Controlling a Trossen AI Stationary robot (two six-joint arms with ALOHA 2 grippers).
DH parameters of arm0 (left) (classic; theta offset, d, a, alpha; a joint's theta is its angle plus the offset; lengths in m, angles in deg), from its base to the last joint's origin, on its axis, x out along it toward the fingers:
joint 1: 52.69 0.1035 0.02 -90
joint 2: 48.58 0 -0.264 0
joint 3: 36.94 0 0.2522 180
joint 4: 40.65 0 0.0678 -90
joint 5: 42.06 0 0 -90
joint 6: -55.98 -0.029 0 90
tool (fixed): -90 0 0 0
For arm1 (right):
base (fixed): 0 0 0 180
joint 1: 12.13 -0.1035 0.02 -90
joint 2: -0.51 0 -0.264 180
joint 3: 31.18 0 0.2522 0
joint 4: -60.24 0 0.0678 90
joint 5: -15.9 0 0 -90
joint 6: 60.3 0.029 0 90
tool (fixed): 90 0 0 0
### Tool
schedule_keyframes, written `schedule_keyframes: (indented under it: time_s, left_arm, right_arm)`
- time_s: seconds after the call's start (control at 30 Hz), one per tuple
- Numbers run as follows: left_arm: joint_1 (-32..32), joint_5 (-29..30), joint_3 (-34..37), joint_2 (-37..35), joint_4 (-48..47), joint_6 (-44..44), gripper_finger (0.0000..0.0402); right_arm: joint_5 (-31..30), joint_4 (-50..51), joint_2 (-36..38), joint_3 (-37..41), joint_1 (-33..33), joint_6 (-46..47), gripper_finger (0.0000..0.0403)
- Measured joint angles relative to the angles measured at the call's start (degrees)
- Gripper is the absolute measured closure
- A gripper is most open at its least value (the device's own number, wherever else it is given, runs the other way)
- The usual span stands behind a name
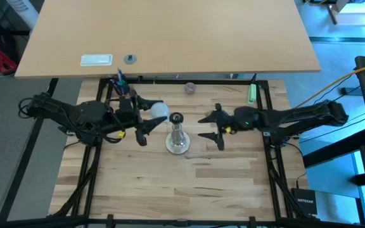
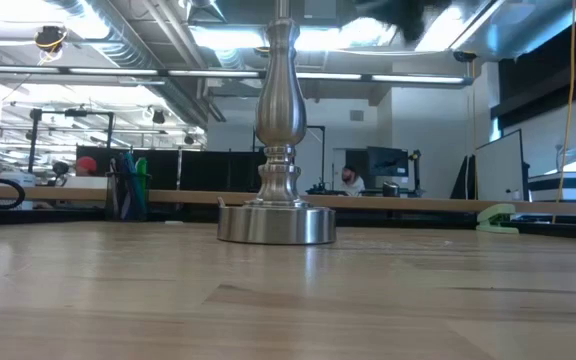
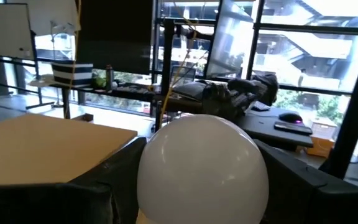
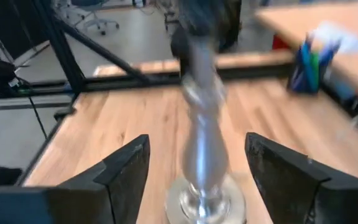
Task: Screw lightbulb
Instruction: Insert the lightbulb into the silver lamp
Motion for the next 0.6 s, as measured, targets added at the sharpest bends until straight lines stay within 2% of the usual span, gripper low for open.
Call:
schedule_keyframes:
  time_s: [0.07,0.2,0.37,0.47,0.6]
  left_arm:
    - [0.00,1.61,-0.24,0.00,-0.04,0.07,0.0165]
    - [-0.08,5.70,-0.24,0.02,-0.30,2.13,0.0165]
    - [-0.57,15.63,-0.28,2.66,1.75,2.97,0.0165]
    - [-0.78,21.39,-0.73,5.48,4.50,1.87,0.0165]
    - [-1.16,28.63,-6.00,10.73,4.64,-1.85,0.0165]
  right_arm:
    - [5.40,-4.08,-1.12,4.21,3.78,1.64,0.0131]
    - [11.84,-14.51,-2.58,11.08,9.90,3.79,0.0102]
    - [12.69,-19.57,-5.68,15.29,12.44,-1.24,0.0077]
    - [13.71,-22.23,-9.00,16.39,12.40,-4.52,0.0076]
    - [14.98,-26.57,-13.85,16.83,12.43,-6.40,0.0087]
